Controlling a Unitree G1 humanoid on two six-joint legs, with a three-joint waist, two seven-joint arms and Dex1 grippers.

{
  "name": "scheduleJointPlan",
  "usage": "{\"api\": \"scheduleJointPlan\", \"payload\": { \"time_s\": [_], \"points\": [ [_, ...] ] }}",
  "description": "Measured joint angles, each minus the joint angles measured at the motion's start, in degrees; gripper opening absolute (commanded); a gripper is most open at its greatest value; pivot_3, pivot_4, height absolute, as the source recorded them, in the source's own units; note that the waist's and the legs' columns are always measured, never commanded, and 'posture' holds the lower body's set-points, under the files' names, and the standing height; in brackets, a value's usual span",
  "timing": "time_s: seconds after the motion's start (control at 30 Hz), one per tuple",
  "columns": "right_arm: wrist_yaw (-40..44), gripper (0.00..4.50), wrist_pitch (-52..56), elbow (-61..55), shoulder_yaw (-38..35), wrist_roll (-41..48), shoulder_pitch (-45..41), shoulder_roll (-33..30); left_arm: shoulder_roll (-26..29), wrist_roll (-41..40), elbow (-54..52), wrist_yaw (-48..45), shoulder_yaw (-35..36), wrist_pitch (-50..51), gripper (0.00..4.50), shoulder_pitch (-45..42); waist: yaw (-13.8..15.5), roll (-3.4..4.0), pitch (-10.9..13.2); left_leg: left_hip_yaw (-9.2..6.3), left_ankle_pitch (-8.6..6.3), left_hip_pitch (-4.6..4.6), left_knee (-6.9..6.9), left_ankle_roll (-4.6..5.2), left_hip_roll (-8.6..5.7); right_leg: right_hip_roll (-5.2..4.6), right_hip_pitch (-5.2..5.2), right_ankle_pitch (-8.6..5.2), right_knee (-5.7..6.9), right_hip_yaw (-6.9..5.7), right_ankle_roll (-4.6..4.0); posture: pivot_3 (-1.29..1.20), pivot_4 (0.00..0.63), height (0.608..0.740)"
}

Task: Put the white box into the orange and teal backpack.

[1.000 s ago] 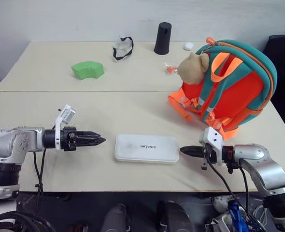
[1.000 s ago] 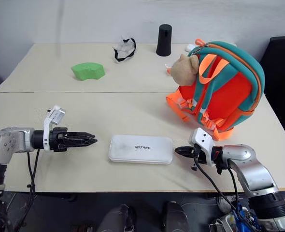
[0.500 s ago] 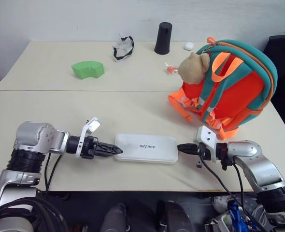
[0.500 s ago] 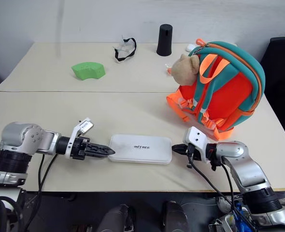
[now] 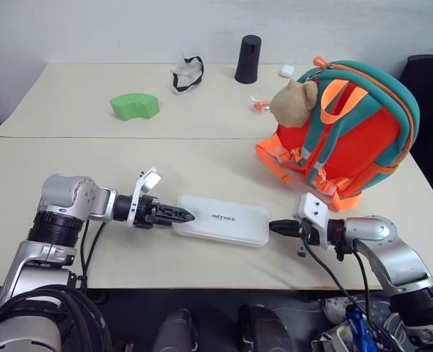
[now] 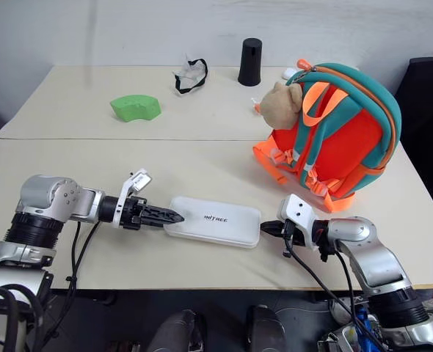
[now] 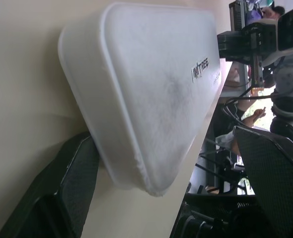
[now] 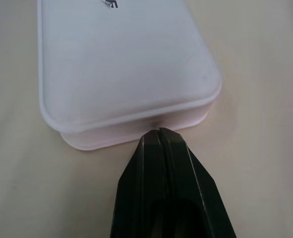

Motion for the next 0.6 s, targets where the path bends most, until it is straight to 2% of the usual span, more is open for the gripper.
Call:
{"api": "scheduleJointPlan", "payload": {
  "time_s": [0.13, 0.2, 0.37, 0.6],
  "points": [
    [-0.25, 0.00, -0.01, 0.05, 0.00, -0.01, 0.13, 0.02, 5.03, 2.10, 1.92, -4.55, -3.50, -3.49, 4.42, -0.92, -0.30, 0.00, 0.00, 0.03, -0.02, 0.01, 0.00, -0.05, 0.08, 0.04, -0.04, -0.04, 0.04, 0.01, -0.08, 0.00, 0.150, 0.740],
    [-0.35, 0.00, -0.02, 0.15, -0.01, -0.01, 0.16, 0.04, 5.48, 3.38, 3.83, -5.68, -4.08, -4.85, 4.42, -1.96, -0.08, 0.00, 0.00, 0.03, -0.02, 0.00, 0.01, -0.05, 0.05, 0.05, -0.04, -0.05, 0.05, 0.00, -0.08, 0.00, 0.150, 0.740],
    [-0.52, 0.00, -0.14, 0.16, -0.01, -0.02, 0.22, 0.70, 2.14, 6.11, 9.11, -6.99, -4.42, -7.35, 4.42, -5.16, 0.37, -0.01, 0.00, 0.01, -0.06, -0.06, 0.08, 0.12, -0.08, 0.05, -0.02, -0.04, 0.05, -0.03, -0.06, 0.00, 0.150, 0.740],
    [-0.56, 0.00, -0.04, 0.08, -0.01, -0.04, 0.26, 0.75, -4.07, 7.32, 8.98, -7.92, -4.98, -7.35, 4.42, -6.15, 0.32, -0.01, 0.00, 0.01, -0.07, -0.06, 0.11, 0.17, -0.10, 0.04, 0.01, -0.01, 0.05, -0.02, 0.00, 0.00, 0.150, 0.740]
  ]
}}
